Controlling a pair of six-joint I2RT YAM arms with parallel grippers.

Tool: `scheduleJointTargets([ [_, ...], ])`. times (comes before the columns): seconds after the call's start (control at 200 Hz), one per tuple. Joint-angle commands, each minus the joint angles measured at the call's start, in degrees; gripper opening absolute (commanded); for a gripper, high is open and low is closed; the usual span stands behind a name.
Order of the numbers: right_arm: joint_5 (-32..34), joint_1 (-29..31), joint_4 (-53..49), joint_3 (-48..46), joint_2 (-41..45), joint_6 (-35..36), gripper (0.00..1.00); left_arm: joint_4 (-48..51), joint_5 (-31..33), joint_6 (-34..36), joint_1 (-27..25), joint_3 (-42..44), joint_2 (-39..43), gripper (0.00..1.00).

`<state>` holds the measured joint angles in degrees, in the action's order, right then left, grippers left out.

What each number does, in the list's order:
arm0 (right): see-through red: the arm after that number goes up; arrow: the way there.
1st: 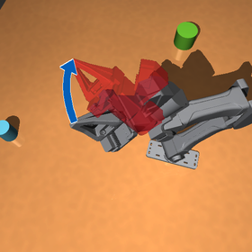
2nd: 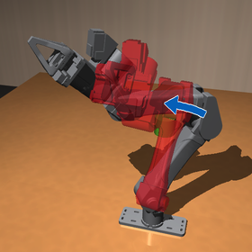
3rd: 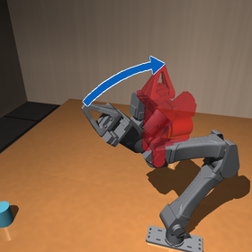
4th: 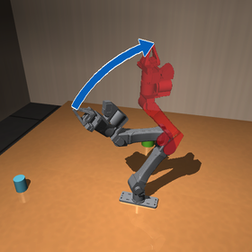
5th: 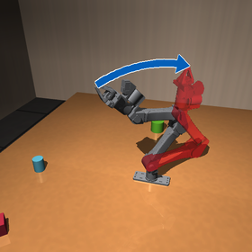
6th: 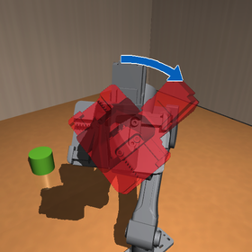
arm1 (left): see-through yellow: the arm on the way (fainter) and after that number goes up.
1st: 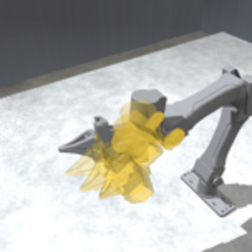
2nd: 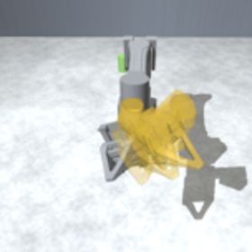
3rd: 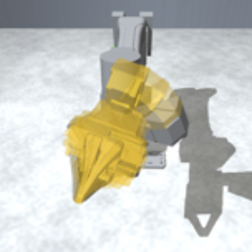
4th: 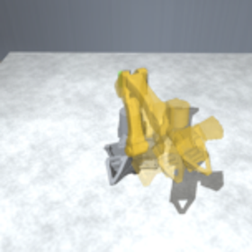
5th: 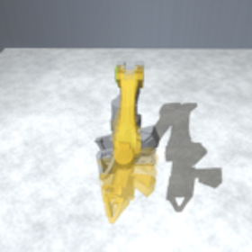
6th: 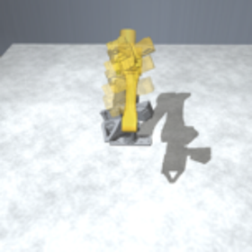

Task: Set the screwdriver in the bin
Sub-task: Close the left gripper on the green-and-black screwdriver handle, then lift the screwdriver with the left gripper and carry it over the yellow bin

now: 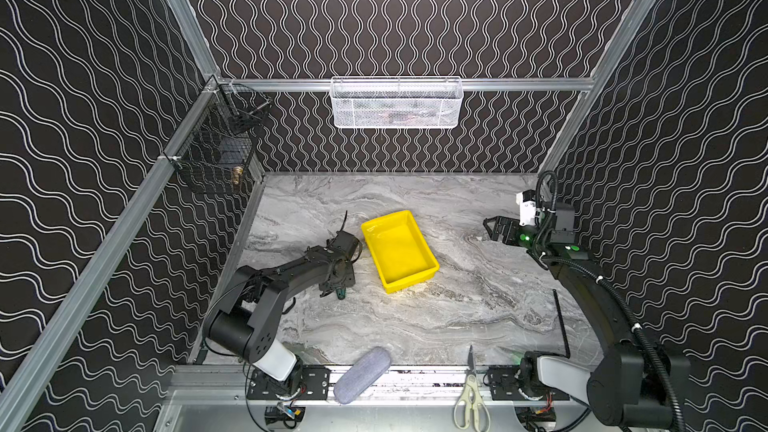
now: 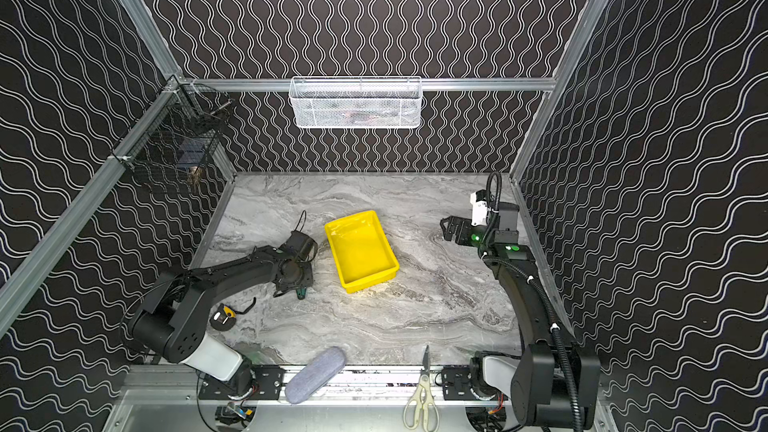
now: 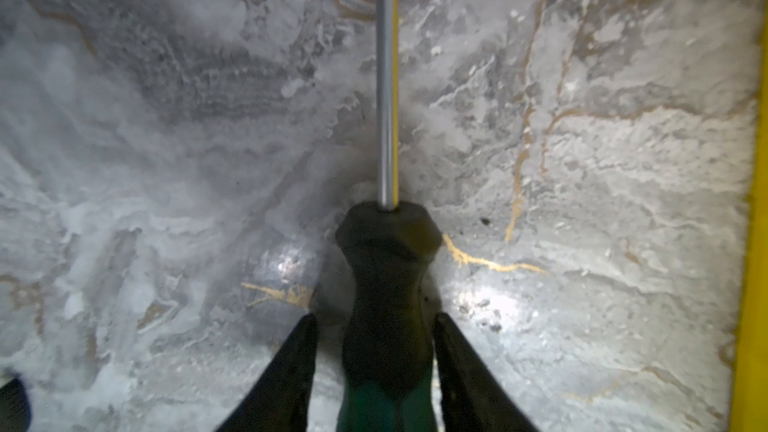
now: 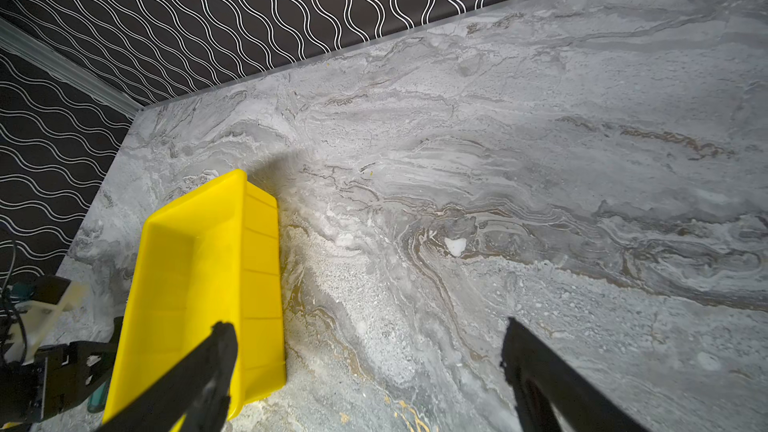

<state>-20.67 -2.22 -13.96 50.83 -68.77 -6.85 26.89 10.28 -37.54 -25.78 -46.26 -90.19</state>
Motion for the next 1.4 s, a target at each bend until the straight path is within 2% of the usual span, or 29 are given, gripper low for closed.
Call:
scheduleJointTargets([
  [0.0,-0.78,0.11,-0.46,0.31,0.18,0.17,0.99,-0.97,-2.77,0.39,0.10,0.81,-0.08,0.34],
  [0.19,-1.04,0.11,-0.41,0.41,0.21,0.17,0.99,-0.32,-2.59,0.11,0.11,1.36,1.66,0.21],
  [0.581,-1.38,0.07,-0.05,0.23,0.12,0.07,0.99,3.35,-0.34,0.38,0.11,-0.04,5.58,0.09],
  [0.991,-2.14,0.11,0.26,0.28,-0.24,-0.09,0.99,7.81,0.64,0.31,-0.43,-2.87,9.97,0.08],
  [1.206,-2.30,0.06,0.26,0.36,0.13,-0.18,0.99,13.05,1.85,-0.46,-4.81,-9.40,12.21,0.05],
  [1.391,-2.55,0.09,0.33,0.41,-0.01,-0.35,0.99,13.53,1.12,-0.65,-9.20,-17.04,9.99,0.05],
])
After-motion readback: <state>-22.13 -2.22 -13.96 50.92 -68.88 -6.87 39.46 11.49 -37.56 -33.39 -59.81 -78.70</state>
